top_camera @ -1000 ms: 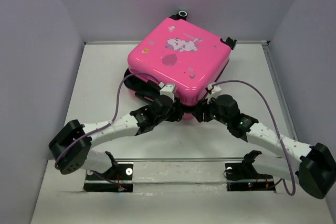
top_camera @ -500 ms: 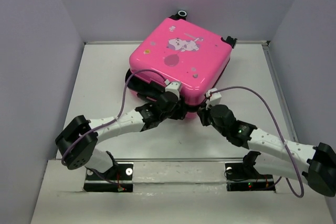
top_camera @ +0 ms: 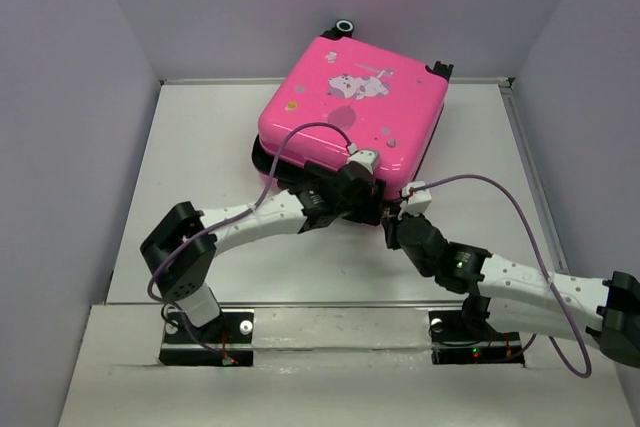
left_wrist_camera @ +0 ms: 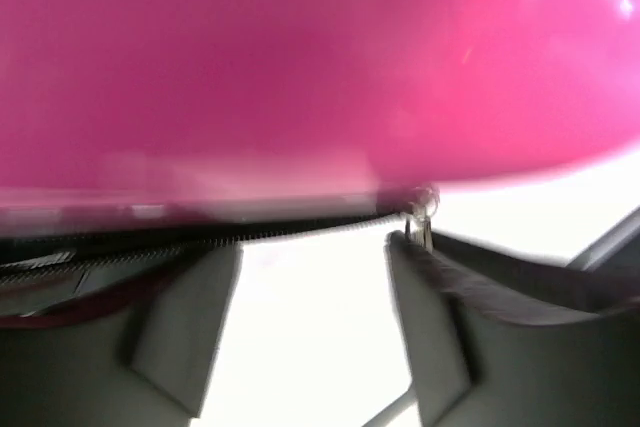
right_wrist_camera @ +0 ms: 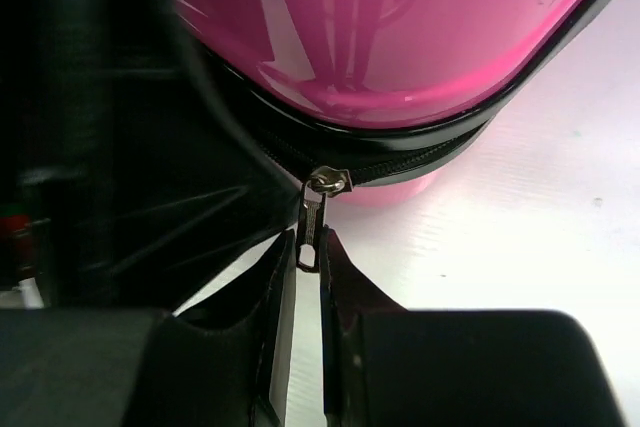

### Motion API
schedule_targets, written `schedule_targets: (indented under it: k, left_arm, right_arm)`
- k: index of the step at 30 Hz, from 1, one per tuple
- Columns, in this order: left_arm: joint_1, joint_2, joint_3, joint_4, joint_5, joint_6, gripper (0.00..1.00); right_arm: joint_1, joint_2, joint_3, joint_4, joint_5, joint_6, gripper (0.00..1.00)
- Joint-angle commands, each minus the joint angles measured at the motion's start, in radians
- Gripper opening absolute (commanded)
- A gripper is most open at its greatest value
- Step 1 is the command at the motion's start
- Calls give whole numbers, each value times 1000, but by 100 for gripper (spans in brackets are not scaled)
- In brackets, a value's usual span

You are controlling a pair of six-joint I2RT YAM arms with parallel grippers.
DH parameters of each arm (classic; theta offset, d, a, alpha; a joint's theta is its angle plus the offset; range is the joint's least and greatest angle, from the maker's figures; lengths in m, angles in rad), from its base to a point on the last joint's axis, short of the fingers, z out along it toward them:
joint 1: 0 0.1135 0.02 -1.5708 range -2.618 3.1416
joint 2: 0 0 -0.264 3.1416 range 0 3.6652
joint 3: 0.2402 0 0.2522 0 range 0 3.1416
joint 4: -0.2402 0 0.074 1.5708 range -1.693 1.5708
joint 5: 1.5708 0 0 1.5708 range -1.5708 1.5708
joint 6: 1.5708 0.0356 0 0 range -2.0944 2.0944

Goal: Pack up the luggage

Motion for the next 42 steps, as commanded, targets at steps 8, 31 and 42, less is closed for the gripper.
schedule_targets:
  k: [8,31,42]
  left_arm:
    - [562,-688,-469,73,101,20,57]
    - [824,-178,-273,277,150,-63,35]
    - [481,-210,-538,494,43,-167,6]
  right_arm:
    - [89,-45,24,27,-96,102,7]
    - [89,-71,46,-34,-143,68,7]
    - [89,260,260,125,-214,-11,7]
